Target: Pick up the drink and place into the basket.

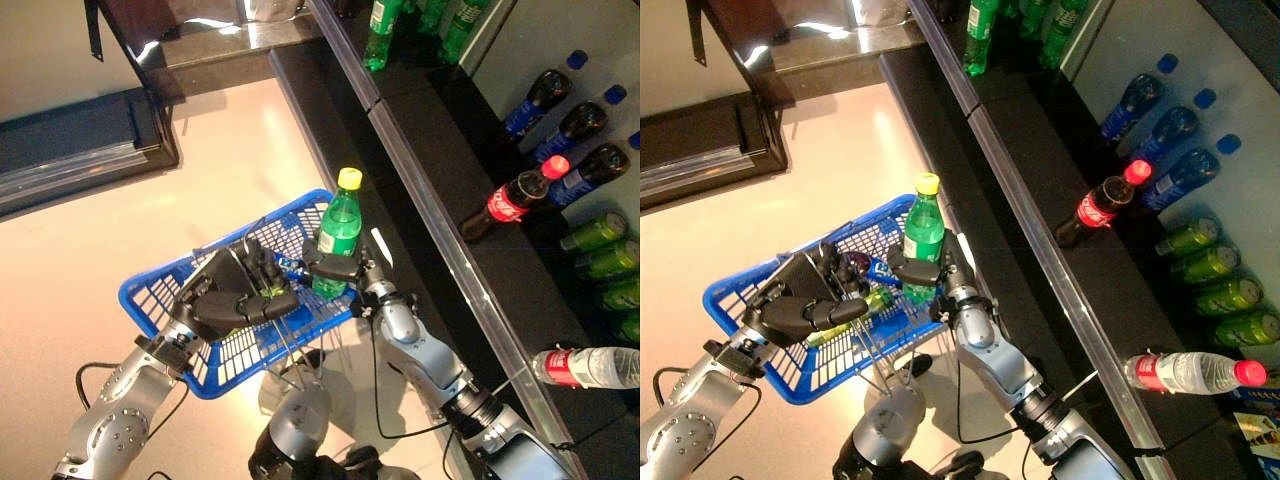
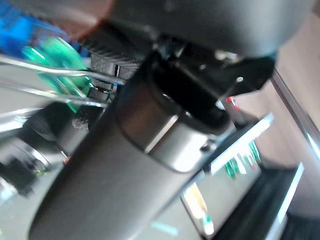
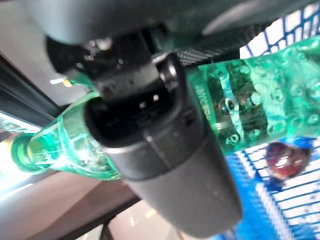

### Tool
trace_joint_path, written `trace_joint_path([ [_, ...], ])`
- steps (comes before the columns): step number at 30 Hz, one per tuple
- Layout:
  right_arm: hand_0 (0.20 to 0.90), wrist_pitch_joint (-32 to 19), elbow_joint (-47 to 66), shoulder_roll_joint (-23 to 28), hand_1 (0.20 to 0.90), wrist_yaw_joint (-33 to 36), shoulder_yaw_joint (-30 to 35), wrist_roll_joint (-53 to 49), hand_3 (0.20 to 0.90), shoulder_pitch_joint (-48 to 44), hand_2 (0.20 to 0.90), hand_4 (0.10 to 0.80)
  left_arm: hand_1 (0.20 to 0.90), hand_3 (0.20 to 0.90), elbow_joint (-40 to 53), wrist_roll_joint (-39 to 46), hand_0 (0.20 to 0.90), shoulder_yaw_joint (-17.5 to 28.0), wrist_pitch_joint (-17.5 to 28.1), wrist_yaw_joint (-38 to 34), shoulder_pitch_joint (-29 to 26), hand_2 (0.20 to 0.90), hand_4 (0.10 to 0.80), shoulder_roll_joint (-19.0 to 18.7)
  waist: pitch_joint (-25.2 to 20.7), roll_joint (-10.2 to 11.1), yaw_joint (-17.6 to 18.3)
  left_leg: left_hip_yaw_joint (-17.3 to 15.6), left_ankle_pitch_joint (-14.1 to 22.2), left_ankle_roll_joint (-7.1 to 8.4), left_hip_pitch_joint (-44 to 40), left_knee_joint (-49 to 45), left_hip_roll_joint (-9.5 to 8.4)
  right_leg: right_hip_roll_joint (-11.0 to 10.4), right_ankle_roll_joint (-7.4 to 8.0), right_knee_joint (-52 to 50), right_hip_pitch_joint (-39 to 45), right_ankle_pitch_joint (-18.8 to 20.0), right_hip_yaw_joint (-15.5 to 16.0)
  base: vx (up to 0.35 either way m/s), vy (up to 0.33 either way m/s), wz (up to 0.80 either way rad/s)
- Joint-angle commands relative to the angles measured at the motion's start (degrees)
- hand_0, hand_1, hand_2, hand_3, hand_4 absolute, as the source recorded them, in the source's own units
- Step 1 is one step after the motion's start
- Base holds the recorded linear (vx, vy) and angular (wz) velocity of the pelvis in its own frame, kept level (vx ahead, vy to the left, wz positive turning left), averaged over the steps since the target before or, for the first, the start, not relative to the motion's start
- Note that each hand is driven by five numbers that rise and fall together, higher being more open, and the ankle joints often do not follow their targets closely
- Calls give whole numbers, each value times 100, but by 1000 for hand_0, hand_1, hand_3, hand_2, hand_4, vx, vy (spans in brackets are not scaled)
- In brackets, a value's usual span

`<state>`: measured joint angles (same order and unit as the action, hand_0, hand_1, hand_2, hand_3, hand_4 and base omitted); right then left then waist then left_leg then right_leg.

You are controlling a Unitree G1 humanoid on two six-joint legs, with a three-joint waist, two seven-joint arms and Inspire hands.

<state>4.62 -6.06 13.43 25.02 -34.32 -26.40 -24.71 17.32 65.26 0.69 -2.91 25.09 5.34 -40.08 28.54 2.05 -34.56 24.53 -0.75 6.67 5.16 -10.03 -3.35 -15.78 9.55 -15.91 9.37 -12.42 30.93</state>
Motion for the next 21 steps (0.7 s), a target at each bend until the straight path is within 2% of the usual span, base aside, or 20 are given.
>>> trace_joint_path([
  [1,300,-903,414,-683,300,19,-622,210,200,-788,300,100,300,200,2162,779,300,496,2012,1319,-1266,300,100,240,-1288,-175,206,-169,-8,-106,132,-171,-95,522,-525,-142,230,-15,-43,53,-15,5],
  [6,300,-977,207,-971,300,135,-954,32,200,-815,300,100,300,200,2202,1037,300,297,1910,883,-1598,300,100,171,-1307,-153,187,-165,-40,-98,118,-127,-80,492,-503,-202,213,-28,-18,35,-7,1],
  [13,300,-839,-237,-1431,300,204,-1302,281,200,-931,300,100,300,200,2167,937,300,-11,1775,545,-1884,300,100,403,-1268,-195,148,-124,-134,-101,157,-39,-97,448,-511,-291,134,-52,33,0,-9,3],
  [21,300,-562,-771,-1487,300,70,-1475,938,200,-1063,300,100,300,200,2151,833,300,-71,1709,581,-1909,300,100,517,-1254,-237,104,-80,-196,-100,209,-16,-136,381,-508,-382,32,-53,95,-2,-2,7],
])
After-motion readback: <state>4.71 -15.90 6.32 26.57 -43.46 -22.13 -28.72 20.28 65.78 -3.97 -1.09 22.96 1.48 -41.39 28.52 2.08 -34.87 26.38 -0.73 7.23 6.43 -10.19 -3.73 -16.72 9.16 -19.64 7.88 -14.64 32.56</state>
